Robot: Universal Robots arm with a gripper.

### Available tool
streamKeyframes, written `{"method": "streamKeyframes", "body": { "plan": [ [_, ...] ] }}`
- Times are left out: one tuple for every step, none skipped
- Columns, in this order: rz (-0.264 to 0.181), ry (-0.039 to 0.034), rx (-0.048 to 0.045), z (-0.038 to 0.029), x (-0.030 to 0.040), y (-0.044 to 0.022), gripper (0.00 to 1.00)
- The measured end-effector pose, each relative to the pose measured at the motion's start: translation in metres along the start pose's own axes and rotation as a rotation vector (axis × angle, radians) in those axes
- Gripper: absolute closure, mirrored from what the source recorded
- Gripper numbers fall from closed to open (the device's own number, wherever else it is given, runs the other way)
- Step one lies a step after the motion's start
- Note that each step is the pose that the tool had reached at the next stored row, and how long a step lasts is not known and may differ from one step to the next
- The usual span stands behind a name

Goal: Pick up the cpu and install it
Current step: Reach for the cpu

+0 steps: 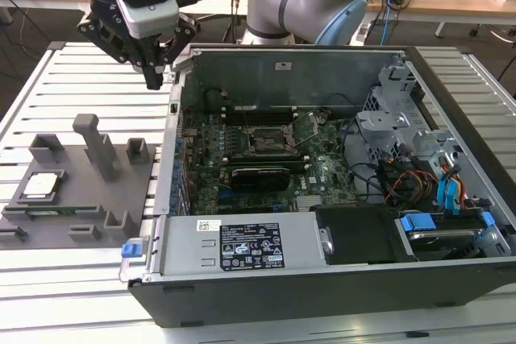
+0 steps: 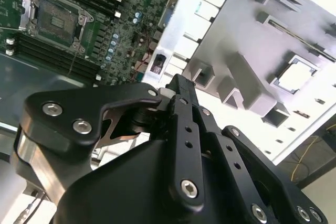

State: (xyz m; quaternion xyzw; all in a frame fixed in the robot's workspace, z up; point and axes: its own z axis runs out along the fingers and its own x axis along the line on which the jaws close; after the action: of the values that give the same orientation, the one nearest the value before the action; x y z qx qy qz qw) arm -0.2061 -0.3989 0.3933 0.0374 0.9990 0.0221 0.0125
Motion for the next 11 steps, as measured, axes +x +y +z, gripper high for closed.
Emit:
{"method": "streamKeyframes", "body": {
  "plan": [
    [0.0, -0.0001, 0.0, 0.0, 0.0012, -0.0001, 0.89],
    [0.0, 0.0, 0.0, 0.0, 0.0024, -0.0002, 0.89],
    [0.0, 0.0, 0.0, -0.0001, 0.0047, -0.0003, 0.89],
    [0.0, 0.0, 0.0, -0.0002, 0.0062, -0.0004, 0.89],
    [0.0, 0.0, 0.0, -0.0002, 0.0079, -0.0006, 0.89],
    [0.0, -0.0001, 0.0, -0.0003, 0.0108, -0.0008, 0.89],
    [0.0, -0.0001, -0.0001, -0.0003, 0.0129, -0.001, 0.89],
    [0.0, 0.0, 0.0, -0.0004, 0.0151, -0.0011, 0.89],
    [0.0, 0.0, 0.0, -0.0005, 0.0184, -0.0014, 0.89],
    [0.0, 0.0, -0.0001, -0.0005, 0.0202, -0.0015, 0.89],
    [0.0, -0.0001, -0.0002, -0.0006, 0.0221, -0.0017, 0.89]
  ]
}}
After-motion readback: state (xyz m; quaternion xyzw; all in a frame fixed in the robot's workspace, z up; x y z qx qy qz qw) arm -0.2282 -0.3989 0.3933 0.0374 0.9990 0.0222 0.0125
